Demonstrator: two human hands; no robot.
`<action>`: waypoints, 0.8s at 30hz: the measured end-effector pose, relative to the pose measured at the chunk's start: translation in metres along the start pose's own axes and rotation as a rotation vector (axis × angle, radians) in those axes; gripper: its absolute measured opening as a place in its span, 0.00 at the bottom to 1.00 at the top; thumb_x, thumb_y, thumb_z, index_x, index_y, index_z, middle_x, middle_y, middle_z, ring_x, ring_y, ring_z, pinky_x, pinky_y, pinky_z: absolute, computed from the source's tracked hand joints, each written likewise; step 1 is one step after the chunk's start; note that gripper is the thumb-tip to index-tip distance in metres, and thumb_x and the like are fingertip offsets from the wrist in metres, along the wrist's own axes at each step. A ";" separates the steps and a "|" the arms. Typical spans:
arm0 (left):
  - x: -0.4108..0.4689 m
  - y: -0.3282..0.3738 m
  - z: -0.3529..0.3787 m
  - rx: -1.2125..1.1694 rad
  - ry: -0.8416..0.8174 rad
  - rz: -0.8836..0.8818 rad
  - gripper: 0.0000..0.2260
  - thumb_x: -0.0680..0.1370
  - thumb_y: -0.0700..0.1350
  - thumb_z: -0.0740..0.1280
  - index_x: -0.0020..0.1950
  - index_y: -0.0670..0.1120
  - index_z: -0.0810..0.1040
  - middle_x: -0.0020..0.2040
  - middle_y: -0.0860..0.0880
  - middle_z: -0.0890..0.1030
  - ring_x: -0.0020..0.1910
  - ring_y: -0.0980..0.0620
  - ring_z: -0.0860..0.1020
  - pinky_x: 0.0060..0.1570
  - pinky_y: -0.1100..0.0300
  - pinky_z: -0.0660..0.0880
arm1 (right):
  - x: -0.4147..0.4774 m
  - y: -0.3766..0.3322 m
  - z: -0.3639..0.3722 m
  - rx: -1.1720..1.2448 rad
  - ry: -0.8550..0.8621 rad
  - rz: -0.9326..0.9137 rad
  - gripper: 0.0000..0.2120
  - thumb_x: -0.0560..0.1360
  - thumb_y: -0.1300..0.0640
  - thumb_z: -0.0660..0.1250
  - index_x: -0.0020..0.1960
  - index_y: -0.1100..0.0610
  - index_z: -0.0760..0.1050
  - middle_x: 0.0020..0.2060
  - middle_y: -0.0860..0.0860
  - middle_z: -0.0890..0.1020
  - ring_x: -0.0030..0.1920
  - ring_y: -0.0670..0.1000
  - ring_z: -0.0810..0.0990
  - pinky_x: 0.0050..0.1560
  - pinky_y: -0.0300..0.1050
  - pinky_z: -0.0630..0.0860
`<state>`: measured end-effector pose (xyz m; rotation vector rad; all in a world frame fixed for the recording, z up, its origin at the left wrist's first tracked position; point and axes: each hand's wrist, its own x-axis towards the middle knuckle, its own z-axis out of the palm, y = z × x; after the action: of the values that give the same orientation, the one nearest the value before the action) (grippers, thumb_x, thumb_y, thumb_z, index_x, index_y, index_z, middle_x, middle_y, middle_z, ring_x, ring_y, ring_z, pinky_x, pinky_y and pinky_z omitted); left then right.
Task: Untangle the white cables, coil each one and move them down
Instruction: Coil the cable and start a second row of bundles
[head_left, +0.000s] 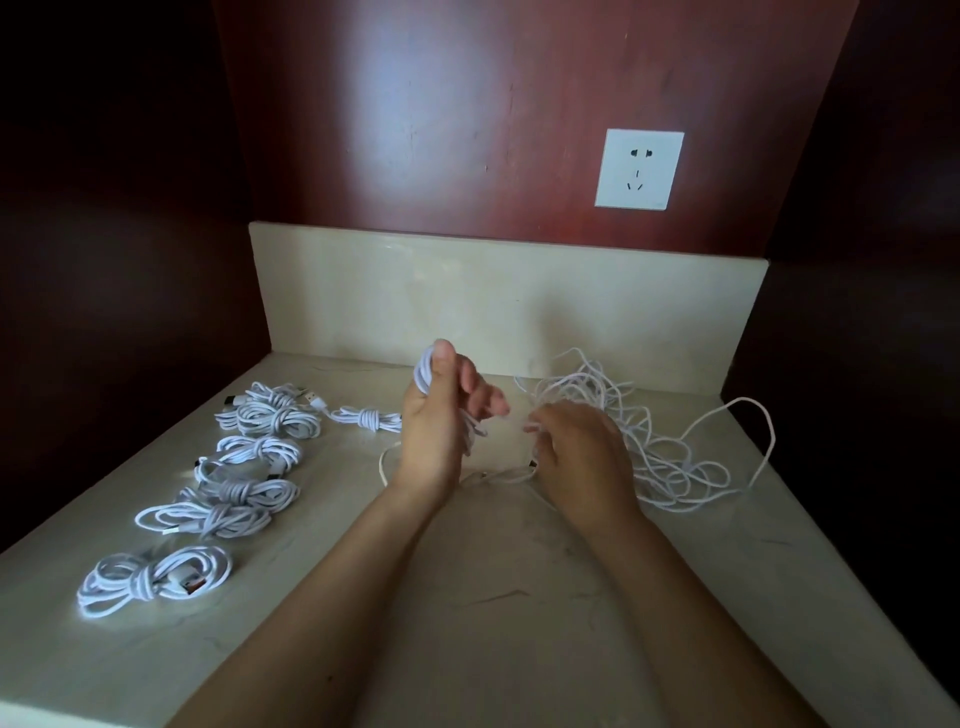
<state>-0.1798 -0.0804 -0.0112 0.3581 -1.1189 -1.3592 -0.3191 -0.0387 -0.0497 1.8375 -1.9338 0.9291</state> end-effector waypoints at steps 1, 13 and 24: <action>0.002 0.003 0.000 -0.074 0.035 -0.057 0.19 0.81 0.55 0.55 0.35 0.45 0.62 0.24 0.53 0.62 0.22 0.54 0.66 0.26 0.63 0.68 | 0.001 0.007 0.001 -0.038 0.001 0.019 0.08 0.72 0.62 0.66 0.47 0.52 0.80 0.45 0.50 0.82 0.52 0.56 0.78 0.61 0.50 0.69; 0.010 0.007 -0.010 -0.221 0.112 -0.253 0.20 0.84 0.57 0.50 0.39 0.47 0.68 0.25 0.54 0.59 0.21 0.57 0.59 0.22 0.67 0.60 | -0.006 -0.033 -0.012 0.086 -0.121 -0.178 0.15 0.74 0.53 0.65 0.61 0.51 0.75 0.56 0.48 0.80 0.59 0.52 0.76 0.66 0.53 0.70; 0.023 0.011 -0.029 -0.151 0.646 -0.070 0.19 0.84 0.54 0.54 0.34 0.49 0.61 0.23 0.55 0.61 0.21 0.56 0.58 0.24 0.66 0.54 | -0.007 -0.016 -0.005 0.097 -0.346 -0.093 0.12 0.77 0.44 0.58 0.46 0.49 0.76 0.37 0.45 0.77 0.43 0.50 0.77 0.44 0.47 0.73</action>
<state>-0.1543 -0.1088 -0.0072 0.6717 -0.4701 -1.2466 -0.3037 -0.0293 -0.0463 2.2481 -2.0010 0.7256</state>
